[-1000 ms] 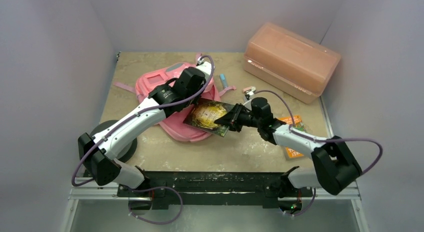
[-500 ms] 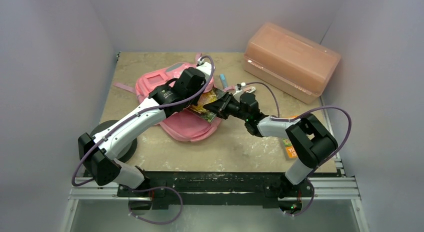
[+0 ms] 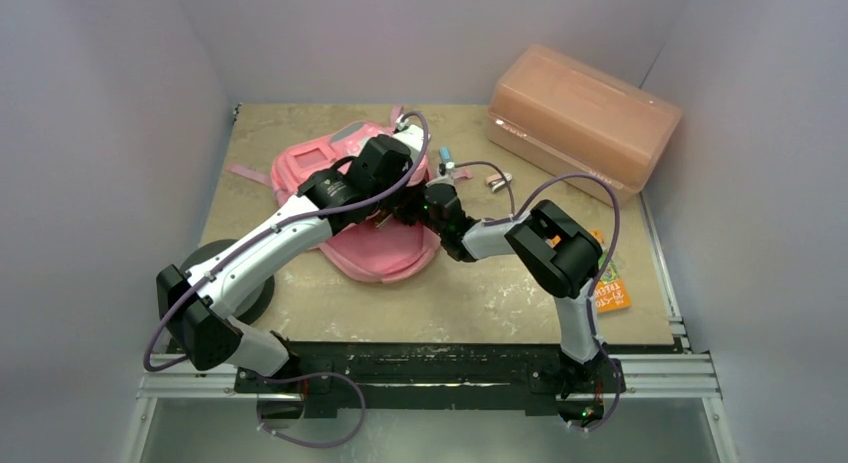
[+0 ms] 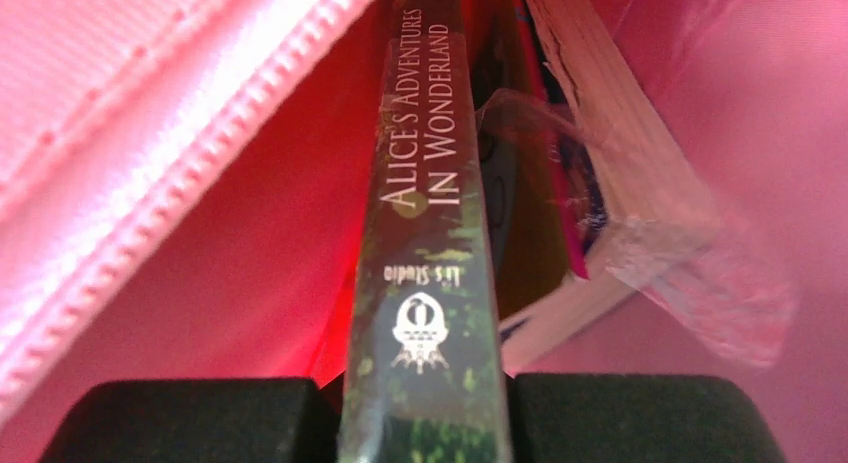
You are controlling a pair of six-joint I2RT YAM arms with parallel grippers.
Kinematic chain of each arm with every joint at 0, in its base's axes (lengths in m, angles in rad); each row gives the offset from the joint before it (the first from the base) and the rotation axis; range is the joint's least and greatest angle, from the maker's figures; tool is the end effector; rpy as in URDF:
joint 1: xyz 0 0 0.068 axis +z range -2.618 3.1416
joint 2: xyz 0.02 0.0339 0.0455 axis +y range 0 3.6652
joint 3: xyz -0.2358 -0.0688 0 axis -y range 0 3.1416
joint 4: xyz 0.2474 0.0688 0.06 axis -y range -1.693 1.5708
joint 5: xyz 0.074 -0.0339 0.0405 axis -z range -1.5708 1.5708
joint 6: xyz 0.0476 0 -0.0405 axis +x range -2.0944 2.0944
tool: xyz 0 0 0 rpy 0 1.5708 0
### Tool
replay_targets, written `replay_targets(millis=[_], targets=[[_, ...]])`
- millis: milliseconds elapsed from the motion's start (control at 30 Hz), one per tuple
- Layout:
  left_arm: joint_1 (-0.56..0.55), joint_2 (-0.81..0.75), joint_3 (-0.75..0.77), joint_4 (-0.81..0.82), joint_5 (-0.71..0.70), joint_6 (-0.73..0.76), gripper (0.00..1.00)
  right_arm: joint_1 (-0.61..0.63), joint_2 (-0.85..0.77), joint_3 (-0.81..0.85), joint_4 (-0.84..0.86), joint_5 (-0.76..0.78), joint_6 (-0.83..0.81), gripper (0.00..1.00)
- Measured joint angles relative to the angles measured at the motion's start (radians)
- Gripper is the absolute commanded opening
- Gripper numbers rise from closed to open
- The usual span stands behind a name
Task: Pack the student bag
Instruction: Place the book in the student bag.
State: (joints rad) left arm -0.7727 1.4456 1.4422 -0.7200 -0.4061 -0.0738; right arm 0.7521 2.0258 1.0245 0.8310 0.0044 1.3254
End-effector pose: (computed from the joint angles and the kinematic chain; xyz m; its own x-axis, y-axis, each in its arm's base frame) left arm 0.2468 -0.2144 0.3287 -0.5043 0.3971 -0.7668 0.3932 0.8962 0.2055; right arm 0.3123 0.2918 0.1287 -0.6897 0.6831 -0.2401 -0.0451 0.2904 0.9558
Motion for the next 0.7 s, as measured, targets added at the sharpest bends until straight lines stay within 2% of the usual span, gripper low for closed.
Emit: replay_targets(millis=[133, 233, 367, 500, 633, 700], targets=[[0.0, 0.006, 0.0, 0.0, -0.001, 0.0, 0.0, 0.019, 0.016, 0.056, -0.05, 0.064, 0.003, 0.46], [0.0, 0.016, 0.0, -0.001, -0.001, 0.007, 0.0, 0.015, 0.013, 0.058, -0.053, 0.065, -0.002, 0.67], [-0.001, 0.017, 0.0, -0.002, -0.001, 0.009, 0.0, 0.012, 0.001, 0.021, -0.071, 0.022, -0.013, 0.79], [-0.001, 0.017, 0.0, -0.003, 0.003, 0.009, 0.0, 0.012, -0.072, -0.079, -0.129, -0.039, -0.042, 0.82], [-0.001, 0.017, 0.001, -0.005, 0.014, 0.008, 0.0, 0.012, -0.174, -0.137, -0.176, -0.104, -0.082, 0.74], [-0.001, 0.019, 0.002, -0.006, 0.021, 0.007, 0.0, 0.011, -0.196, -0.144, -0.179, -0.131, -0.094, 0.64]])
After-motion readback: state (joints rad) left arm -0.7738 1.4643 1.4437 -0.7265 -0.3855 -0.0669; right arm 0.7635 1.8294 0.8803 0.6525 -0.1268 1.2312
